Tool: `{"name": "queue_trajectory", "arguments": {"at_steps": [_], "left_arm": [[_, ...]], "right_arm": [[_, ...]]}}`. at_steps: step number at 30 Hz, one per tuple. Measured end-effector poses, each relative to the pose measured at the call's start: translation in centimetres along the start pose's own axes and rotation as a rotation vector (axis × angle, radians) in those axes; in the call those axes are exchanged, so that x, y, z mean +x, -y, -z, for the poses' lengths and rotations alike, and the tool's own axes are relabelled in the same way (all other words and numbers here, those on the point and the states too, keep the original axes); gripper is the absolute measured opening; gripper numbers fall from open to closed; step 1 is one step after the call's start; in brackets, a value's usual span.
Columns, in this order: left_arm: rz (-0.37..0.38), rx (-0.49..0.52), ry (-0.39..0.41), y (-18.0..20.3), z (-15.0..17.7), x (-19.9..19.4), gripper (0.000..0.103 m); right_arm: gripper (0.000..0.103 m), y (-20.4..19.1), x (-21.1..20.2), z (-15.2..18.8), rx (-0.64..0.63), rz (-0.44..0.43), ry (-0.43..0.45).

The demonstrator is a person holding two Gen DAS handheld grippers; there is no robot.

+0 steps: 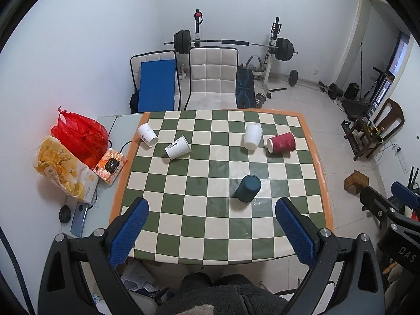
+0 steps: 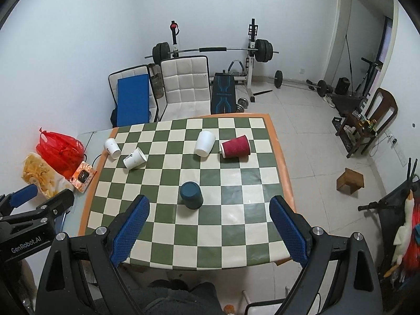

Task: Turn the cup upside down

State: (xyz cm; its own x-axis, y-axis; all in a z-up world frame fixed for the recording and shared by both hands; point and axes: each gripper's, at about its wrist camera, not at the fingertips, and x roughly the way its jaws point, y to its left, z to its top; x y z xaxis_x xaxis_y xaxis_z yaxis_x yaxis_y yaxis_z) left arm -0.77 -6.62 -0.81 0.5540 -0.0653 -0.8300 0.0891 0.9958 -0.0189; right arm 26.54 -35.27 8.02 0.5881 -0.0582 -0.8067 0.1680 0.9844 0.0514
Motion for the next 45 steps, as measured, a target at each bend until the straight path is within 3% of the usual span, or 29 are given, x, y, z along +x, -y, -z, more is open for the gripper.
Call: {"name": "queue_trajectory", "arguments": {"at_steps": [15, 17, 24, 45], "left_arm": [[0.0, 0.004, -0.007, 0.4, 0.2, 0.0, 0.099], [-0.001, 0.004, -0.01, 0.5, 0.2, 0.1, 0.099], [-0.007, -0.006, -0.029, -0.2, 0.3, 0.9, 0.099], [-0.041, -0.012, -0.036, -1.9, -0.3, 1.3, 0.103]], "right_arm": [[0.095, -0.6, 2.9, -2.1, -0.013, -0.019, -0.046], [0.1, -0.8, 3.3, -2.3, -0.016, -0.022, -0.06], [0.1, -1.5, 4.3, -2.6, -0.02, -0.045, -0.077], [0.101, -2.0, 4.9, -2.6, -0.02, -0.049, -0.084]]}}
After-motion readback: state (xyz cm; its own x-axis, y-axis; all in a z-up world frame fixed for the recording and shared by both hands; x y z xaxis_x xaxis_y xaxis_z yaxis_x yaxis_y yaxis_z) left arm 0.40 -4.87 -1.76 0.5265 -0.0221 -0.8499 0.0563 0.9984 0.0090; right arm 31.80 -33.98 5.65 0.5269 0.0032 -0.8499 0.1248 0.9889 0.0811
